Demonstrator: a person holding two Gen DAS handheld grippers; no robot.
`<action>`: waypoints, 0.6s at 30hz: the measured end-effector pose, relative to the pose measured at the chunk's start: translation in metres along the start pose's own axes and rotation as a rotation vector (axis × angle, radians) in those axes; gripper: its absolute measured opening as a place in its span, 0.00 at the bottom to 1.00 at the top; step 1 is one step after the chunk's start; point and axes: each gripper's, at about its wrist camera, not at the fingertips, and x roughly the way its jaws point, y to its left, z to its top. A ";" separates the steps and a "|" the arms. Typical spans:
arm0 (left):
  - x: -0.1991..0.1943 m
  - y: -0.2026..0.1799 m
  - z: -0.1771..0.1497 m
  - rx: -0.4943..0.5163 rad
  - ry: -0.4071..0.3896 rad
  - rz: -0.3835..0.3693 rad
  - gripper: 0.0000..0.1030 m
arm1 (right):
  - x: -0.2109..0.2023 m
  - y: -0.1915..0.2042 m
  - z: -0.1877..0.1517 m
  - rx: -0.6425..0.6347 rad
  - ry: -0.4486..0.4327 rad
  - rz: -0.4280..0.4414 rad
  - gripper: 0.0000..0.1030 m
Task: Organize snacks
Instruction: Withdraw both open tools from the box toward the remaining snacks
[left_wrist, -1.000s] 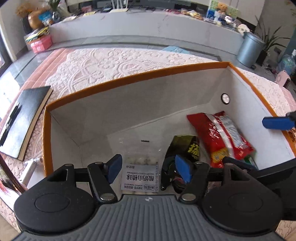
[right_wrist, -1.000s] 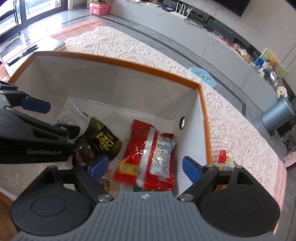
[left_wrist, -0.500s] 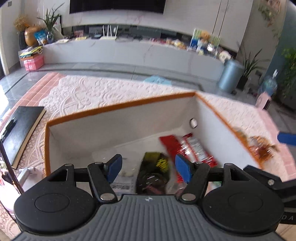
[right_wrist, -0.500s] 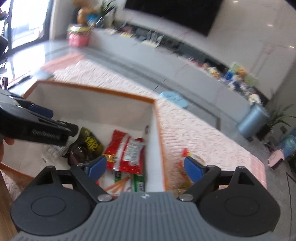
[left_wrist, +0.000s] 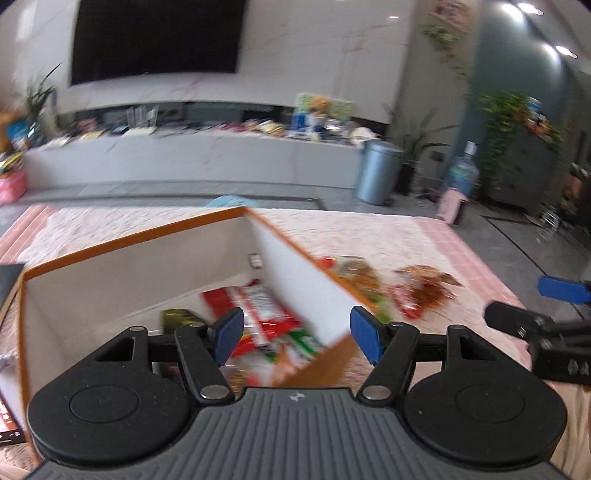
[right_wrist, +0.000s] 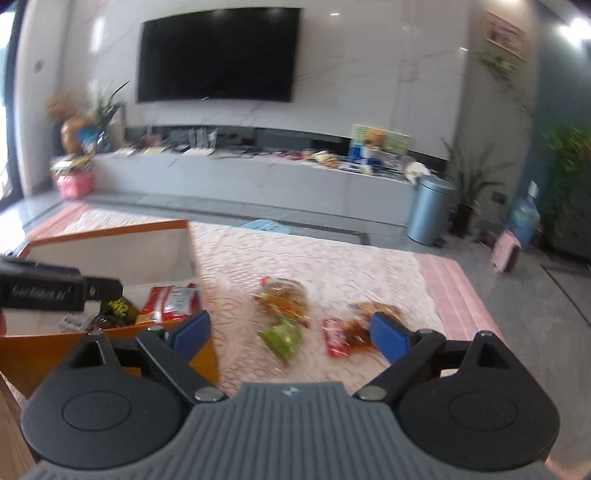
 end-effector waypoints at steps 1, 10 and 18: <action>-0.001 -0.008 -0.002 0.021 -0.003 -0.015 0.75 | -0.004 -0.007 -0.005 0.027 -0.004 -0.007 0.88; 0.019 -0.068 -0.014 0.137 0.052 -0.112 0.75 | -0.013 -0.050 -0.045 0.139 0.002 -0.072 0.88; 0.044 -0.094 -0.012 0.166 0.094 -0.097 0.75 | 0.008 -0.082 -0.056 0.212 0.064 -0.107 0.78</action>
